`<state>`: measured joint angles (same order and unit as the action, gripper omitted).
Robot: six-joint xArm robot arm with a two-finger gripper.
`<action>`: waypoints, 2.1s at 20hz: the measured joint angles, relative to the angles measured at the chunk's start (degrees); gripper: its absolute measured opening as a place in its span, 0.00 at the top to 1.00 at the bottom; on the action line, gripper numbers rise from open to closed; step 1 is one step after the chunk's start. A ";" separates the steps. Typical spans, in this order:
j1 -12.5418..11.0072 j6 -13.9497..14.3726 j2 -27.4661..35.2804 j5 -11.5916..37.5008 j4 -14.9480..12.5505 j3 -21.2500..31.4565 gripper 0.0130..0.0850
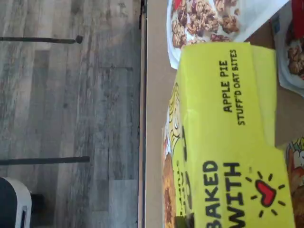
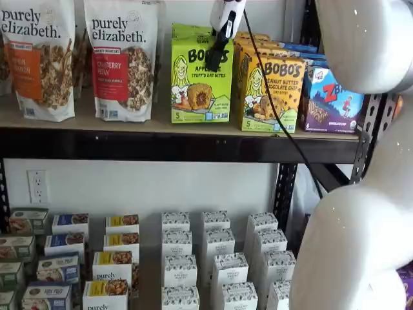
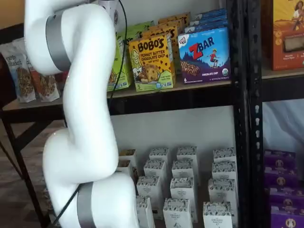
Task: Pick the green box on the top shelf, the fourth from the left
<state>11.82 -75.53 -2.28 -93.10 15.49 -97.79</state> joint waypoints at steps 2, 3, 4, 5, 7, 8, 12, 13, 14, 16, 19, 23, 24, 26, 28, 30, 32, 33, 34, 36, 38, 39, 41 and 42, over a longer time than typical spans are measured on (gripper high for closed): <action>0.01 0.04 -0.10 -0.34 -0.02 -0.12 0.83; -0.03 0.05 -0.18 -0.58 0.05 -0.18 0.83; -0.09 0.06 -0.26 -0.88 0.16 -0.27 0.83; -0.11 0.08 -0.36 -1.07 0.20 -0.30 0.83; -0.12 0.14 -0.73 -1.29 0.20 -0.19 0.83; -0.11 0.18 -0.91 -1.48 0.17 -0.14 0.83; 0.05 0.41 -1.91 -2.16 -0.24 0.32 0.83; 0.06 0.44 -2.24 -2.20 -0.24 0.56 0.83; 0.06 0.46 -2.64 -2.29 -0.24 0.83 0.83; 0.02 0.51 -3.10 -3.34 -0.35 0.86 0.83; -0.17 0.45 -4.35 -4.82 -0.59 1.53 0.83; -0.86 -0.01 -7.05 -5.40 -0.06 3.90 0.83; -1.02 -0.12 -7.65 -5.44 0.05 4.40 0.83; -1.36 -0.36 -9.07 -5.34 0.27 5.61 0.83; -1.76 -0.59 -10.44 -5.38 0.57 6.61 0.83; -2.25 -0.83 -11.61 -5.93 0.97 7.17 0.83; -2.61 -0.99 -12.48 -6.44 1.11 7.49 0.83; -2.75 -1.07 -12.82 -6.78 1.11 7.55 0.83; -2.91 -1.15 -13.11 -7.16 1.11 7.57 0.83; -3.26 -1.34 -13.67 -7.87 1.17 7.64 0.83; -3.75 -1.64 -14.43 -8.78 1.21 7.82 0.83; -4.03 -1.86 -14.86 -9.21 1.16 7.99 0.83; -4.48 -2.24 -15.55 -9.65 1.07 8.41 0.83; -4.76 -2.47 -15.85 -9.89 1.08 8.59 0.83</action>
<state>7.05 -78.00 -18.13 -102.99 16.57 -89.20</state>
